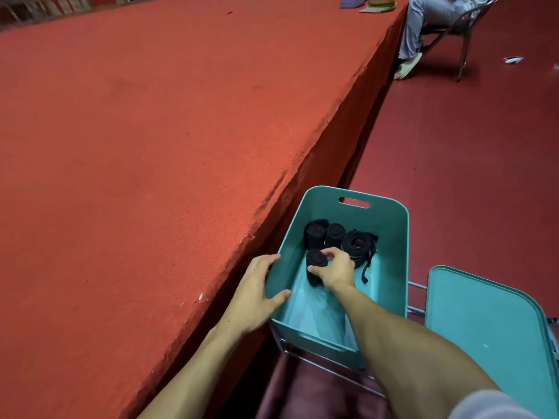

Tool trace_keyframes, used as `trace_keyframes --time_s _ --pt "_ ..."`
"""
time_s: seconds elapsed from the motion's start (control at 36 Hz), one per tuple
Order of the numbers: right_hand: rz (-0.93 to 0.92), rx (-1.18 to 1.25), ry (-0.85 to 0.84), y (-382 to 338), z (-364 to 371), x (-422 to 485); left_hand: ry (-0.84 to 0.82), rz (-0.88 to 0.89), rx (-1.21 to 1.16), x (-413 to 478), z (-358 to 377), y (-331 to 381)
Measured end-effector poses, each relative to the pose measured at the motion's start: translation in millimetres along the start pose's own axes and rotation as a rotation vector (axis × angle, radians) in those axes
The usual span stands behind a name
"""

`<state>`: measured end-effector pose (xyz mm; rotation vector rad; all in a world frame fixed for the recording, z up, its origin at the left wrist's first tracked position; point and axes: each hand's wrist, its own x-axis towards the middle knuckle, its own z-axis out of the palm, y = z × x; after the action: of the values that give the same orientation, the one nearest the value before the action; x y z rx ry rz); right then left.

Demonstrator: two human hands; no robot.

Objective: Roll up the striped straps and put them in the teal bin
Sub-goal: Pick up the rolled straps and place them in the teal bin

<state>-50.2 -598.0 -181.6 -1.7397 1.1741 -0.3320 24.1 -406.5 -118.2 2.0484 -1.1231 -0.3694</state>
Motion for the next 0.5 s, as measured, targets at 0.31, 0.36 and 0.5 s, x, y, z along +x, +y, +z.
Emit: trace_keyframes --time_s 0.31,0.36,0.5 --pt "0.101 0.107 0.181 -9.6 41.8 24.5 0.009 0.006 -0.015 0.1 0.3 -0.3" --pt "0.109 0.142 0.176 -11.1 45.6 27.5 0.010 0.005 -0.021 -0.3 0.4 -0.5" --pt "0.090 0.120 0.139 -6.4 51.7 34.5 0.014 0.007 -0.016 0.6 1.3 -2.0"
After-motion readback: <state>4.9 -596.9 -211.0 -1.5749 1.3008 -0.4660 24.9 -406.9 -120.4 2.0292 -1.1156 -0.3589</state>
